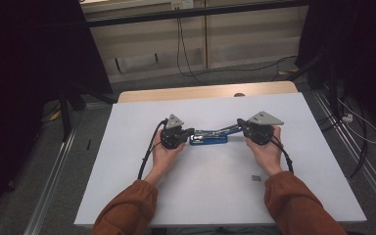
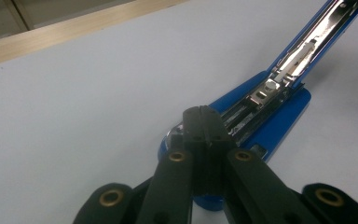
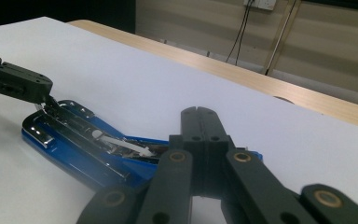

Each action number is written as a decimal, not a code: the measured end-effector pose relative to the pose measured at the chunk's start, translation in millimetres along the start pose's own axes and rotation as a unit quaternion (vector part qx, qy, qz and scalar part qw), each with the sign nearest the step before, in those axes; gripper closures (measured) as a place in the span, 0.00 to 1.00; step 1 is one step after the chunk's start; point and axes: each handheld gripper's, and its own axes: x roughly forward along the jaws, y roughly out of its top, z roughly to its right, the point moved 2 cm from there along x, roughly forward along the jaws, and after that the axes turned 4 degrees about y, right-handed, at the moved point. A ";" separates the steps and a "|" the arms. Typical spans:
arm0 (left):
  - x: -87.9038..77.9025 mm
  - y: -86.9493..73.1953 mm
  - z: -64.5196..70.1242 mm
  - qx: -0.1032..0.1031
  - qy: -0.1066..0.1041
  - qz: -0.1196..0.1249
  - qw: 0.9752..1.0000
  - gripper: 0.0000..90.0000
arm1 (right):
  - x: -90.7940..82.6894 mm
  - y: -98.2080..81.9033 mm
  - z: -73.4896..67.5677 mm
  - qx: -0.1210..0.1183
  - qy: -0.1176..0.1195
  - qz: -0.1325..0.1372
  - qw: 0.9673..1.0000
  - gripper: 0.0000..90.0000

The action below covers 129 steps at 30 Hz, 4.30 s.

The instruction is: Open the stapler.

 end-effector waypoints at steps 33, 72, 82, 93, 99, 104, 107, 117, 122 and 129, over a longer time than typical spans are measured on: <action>-0.1 -0.1 -1.0 -0.009 -0.003 -0.001 1.000 1.00 | 3.7 -22.2 11.4 -0.002 0.019 -0.028 0.999 1.00; -12.1 10.6 3.2 -0.019 0.018 0.021 0.999 0.33 | -0.9 -13.4 16.3 0.045 0.039 -0.002 0.998 0.42; -28.1 7.9 2.8 -0.025 0.031 0.030 0.999 0.09 | -9.2 -10.3 19.4 0.050 0.017 0.003 0.999 0.06; -50.7 4.7 5.1 -0.037 0.011 0.045 0.998 0.04 | -31.7 -11.7 21.5 0.039 0.028 0.027 0.998 0.06; -63.1 -0.7 8.2 -0.041 0.010 0.047 0.998 0.05 | -39.6 -12.5 16.1 0.026 0.025 0.027 0.999 0.08; -82.7 -3.5 13.0 -0.045 0.007 0.064 0.997 0.06 | -48.8 -9.2 8.4 0.017 0.034 0.025 0.999 0.08; -93.7 -10.0 14.1 -0.046 0.021 0.066 0.997 0.06 | -54.3 -13.2 7.6 0.022 0.039 0.032 0.998 0.08; -129.1 -26.9 15.7 -0.047 0.057 0.085 0.994 0.06 | -77.1 -26.2 5.6 0.032 0.028 0.043 0.998 0.10; -140.6 -37.3 15.3 -0.044 0.066 0.078 0.994 0.05 | -86.0 -34.0 7.0 0.042 0.019 0.031 0.998 0.12; -154.2 -50.4 14.5 -0.032 0.085 0.077 0.993 0.04 | -98.3 -37.5 7.6 0.050 0.018 0.033 0.998 0.10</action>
